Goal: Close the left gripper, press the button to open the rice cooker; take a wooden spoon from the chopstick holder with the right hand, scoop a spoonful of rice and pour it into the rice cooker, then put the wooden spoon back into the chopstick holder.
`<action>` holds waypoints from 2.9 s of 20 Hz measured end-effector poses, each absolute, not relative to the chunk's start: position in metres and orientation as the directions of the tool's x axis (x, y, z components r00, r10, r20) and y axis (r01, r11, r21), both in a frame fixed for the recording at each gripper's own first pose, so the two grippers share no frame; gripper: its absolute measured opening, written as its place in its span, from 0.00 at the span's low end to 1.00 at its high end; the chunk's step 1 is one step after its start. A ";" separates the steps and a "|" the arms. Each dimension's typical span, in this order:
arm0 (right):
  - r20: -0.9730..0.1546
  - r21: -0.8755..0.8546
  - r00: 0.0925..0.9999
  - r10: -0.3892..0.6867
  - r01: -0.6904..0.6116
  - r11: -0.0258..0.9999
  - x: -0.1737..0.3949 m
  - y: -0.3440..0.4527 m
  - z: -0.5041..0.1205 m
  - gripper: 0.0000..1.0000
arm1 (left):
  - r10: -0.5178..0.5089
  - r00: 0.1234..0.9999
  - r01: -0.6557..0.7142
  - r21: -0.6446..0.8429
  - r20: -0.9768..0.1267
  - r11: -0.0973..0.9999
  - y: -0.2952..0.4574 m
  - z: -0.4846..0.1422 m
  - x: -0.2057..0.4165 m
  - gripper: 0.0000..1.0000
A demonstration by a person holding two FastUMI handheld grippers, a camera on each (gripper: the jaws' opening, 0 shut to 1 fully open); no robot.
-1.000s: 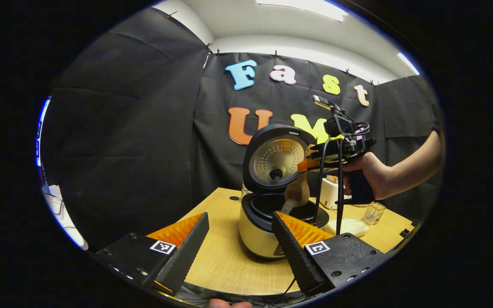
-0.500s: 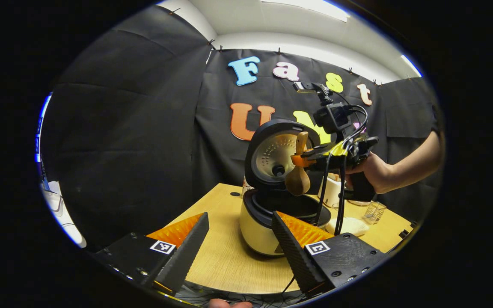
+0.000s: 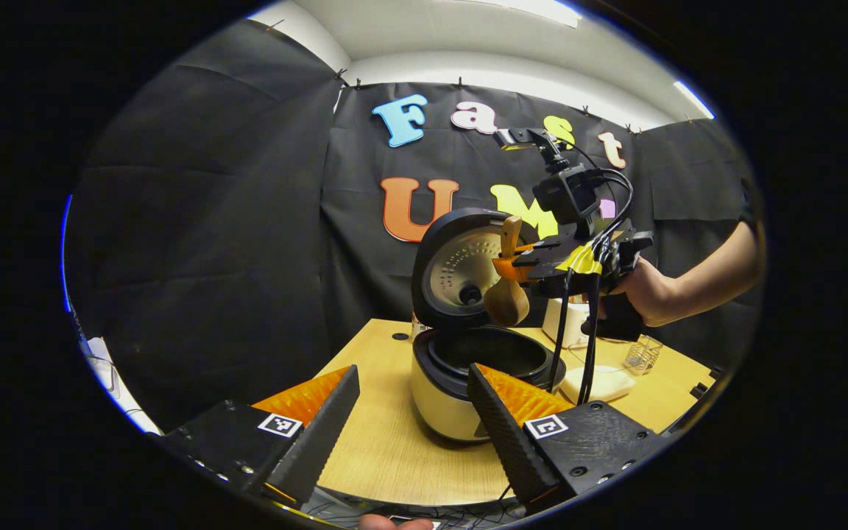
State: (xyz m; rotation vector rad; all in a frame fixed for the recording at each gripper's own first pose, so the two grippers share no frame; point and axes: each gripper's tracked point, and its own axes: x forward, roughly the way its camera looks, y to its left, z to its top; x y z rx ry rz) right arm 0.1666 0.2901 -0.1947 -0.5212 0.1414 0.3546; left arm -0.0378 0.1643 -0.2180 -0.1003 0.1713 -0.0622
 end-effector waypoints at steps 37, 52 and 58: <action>-0.329 0.153 0.933 -0.148 0.208 0.966 0.130 -0.230 -0.169 0.08 | 0.025 0.978 -0.040 -0.067 -0.209 0.997 0.019 -0.073 0.054 0.95; -0.498 0.188 0.860 -0.109 0.229 0.955 0.172 -0.251 -0.315 0.11 | 0.135 0.966 -0.156 -0.084 -0.221 0.984 0.007 -0.054 0.074 0.95; -0.468 0.212 0.880 -0.077 0.197 0.957 0.172 -0.249 -0.303 0.22 | 0.141 0.970 -0.159 -0.082 -0.196 0.984 0.003 -0.043 0.084 0.94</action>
